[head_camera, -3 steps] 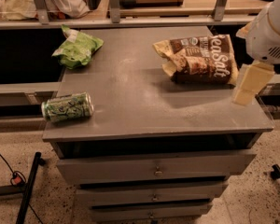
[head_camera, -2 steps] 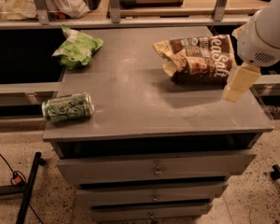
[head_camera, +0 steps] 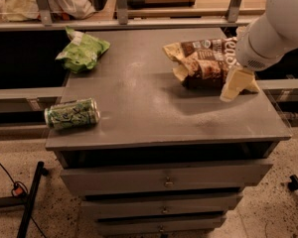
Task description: Move brown chip bag near green can
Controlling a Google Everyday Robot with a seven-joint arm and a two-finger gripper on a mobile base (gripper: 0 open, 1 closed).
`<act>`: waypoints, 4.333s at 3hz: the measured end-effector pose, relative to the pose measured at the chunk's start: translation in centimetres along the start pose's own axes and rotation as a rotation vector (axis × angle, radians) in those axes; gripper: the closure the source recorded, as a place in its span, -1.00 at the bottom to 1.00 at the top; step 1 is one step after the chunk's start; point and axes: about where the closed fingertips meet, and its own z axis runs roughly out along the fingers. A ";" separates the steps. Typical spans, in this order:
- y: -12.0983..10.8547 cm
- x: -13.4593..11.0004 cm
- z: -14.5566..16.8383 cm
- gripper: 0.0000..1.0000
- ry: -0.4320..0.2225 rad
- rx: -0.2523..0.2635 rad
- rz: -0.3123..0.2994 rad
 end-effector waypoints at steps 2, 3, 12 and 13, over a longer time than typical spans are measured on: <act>-3.2 -1.7 4.7 -1.00 -0.054 -0.015 -0.051; -3.3 -1.9 6.7 -1.00 -0.104 -0.106 -0.059; 5.2 -9.8 -5.5 1.00 -0.132 -0.327 -0.104; 7.3 -11.1 -5.4 1.00 -0.144 -0.350 -0.095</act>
Offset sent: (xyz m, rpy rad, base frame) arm 0.0870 0.0169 -0.0250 0.0553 0.0384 0.1416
